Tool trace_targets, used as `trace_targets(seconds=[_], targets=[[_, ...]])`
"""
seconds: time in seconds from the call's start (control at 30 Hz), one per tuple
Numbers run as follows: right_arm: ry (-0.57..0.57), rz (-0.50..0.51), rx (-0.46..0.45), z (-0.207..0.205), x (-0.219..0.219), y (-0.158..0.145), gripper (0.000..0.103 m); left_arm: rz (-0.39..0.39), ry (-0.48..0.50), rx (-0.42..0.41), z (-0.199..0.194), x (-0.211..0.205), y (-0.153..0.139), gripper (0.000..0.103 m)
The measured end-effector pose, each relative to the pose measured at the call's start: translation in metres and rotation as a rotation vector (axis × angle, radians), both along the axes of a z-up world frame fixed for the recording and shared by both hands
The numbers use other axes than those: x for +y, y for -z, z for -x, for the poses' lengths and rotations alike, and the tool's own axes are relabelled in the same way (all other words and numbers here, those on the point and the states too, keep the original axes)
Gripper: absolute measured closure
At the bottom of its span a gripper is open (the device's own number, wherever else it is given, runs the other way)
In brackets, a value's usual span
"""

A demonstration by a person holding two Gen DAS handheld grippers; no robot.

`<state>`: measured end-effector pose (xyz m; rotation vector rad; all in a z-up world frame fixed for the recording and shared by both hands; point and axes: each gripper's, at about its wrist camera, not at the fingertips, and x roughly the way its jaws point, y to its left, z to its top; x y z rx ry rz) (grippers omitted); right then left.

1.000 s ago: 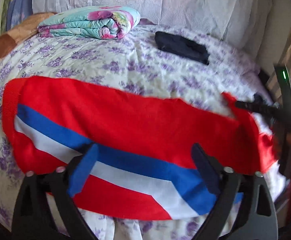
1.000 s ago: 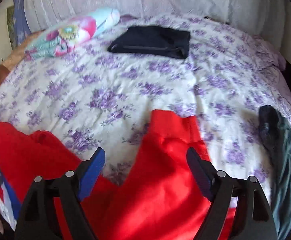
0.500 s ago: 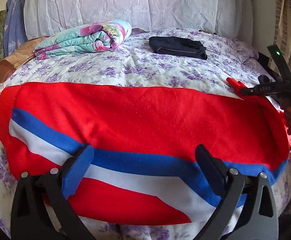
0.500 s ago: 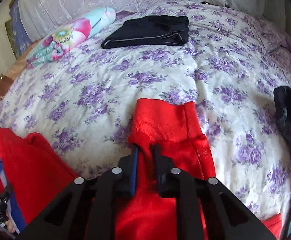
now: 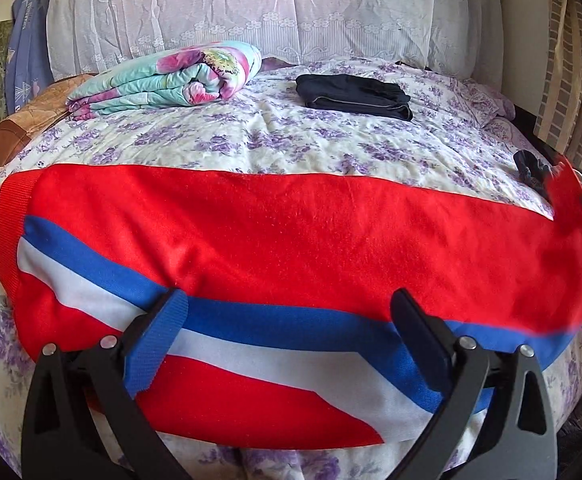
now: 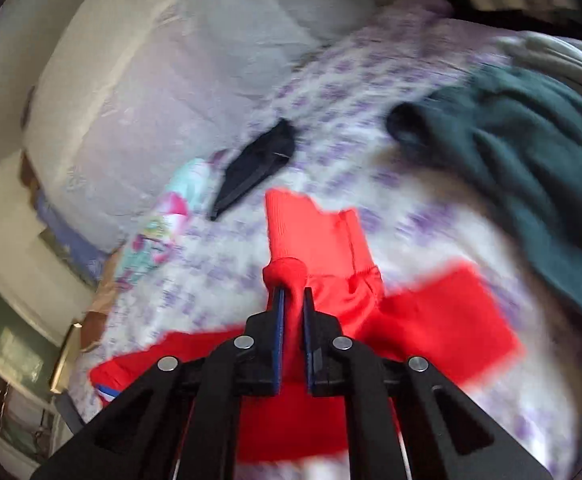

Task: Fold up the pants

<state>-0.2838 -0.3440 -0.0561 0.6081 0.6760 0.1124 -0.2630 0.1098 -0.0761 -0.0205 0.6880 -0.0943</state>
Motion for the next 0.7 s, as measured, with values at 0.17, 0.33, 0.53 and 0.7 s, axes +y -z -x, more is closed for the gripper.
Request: trace_targets(seconds=[0.17,0.33,0.53,0.7], targets=[[0.006,-0.022,0.014,0.023,-0.014,0.009,0.082,-0.011,-0.004,0.004,-0.001,-0.001,0.000,0.005],[0.003,-0.083,0.014,0.014,-0.020,0.017,0.054,-0.014,-0.009,0.003,0.000,-0.002,0.000,0.005],[0.038,-0.173,-0.004,0.016,-0.041,0.023,0.052,-0.026,-0.011,0.006,0.000,-0.002,0.001,0.005],[-0.004,-0.140,-0.011,0.000,-0.034,0.022,0.082,-0.024,-0.010,0.006,0.000,-0.002,0.001,0.005]])
